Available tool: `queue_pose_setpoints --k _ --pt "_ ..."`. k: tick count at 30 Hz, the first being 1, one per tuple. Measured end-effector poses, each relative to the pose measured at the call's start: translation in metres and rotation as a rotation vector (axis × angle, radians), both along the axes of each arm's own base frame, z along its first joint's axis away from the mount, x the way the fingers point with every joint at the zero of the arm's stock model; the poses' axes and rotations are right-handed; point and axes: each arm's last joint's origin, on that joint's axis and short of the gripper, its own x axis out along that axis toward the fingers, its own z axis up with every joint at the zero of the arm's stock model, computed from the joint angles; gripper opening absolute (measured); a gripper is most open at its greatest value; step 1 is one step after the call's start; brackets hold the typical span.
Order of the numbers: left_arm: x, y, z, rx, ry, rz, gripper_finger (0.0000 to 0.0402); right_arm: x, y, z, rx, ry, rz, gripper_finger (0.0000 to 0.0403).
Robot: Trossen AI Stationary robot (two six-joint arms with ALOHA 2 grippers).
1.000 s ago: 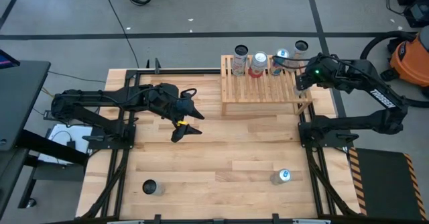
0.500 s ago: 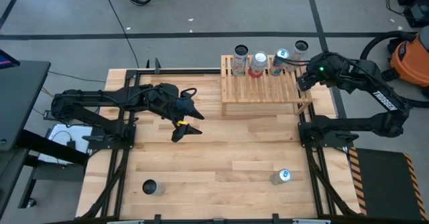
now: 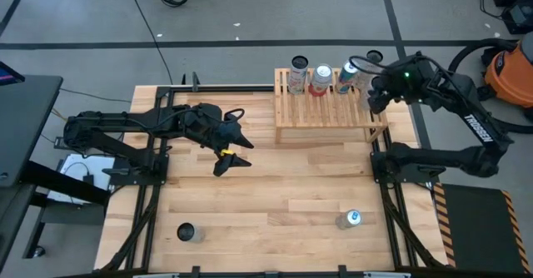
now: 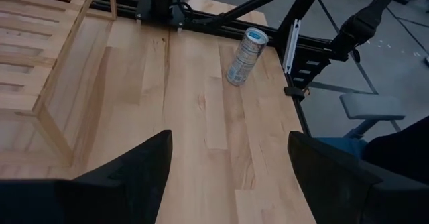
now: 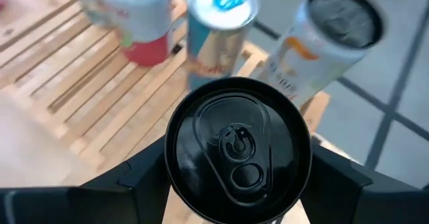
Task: Place canned beverage on shelf
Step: Put the top white-yellow soda can on the shelf aligned with the other white-yellow soda can
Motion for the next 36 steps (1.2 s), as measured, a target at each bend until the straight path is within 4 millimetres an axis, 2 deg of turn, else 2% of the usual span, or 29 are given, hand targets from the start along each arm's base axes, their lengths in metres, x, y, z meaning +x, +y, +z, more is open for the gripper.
queue_pose_setpoints --k 5,9,20,27,36 --pt "0.000 0.000 0.000 0.000 0.000 0.000 0.0300 -0.001 0.000 -0.002 0.041 0.018 0.122 0.0268" --pt "0.000 0.000 0.000 -0.009 0.002 0.005 0.0300 -0.001 -0.002 -0.002 -0.001 0.087 0.205 0.0268" --pt "0.000 0.000 0.000 -0.025 0.006 0.015 0.0300 0.001 -0.009 -0.005 -0.003 0.170 0.313 0.0268" --pt "0.000 0.000 0.000 -0.040 0.010 0.023 0.0300 -0.003 -0.018 -0.002 -0.051 0.178 0.272 0.0268" --pt "0.002 0.000 0.004 -0.044 -0.036 0.025 0.0300 -0.014 -0.022 -0.002 -0.056 0.163 0.318 0.0269"
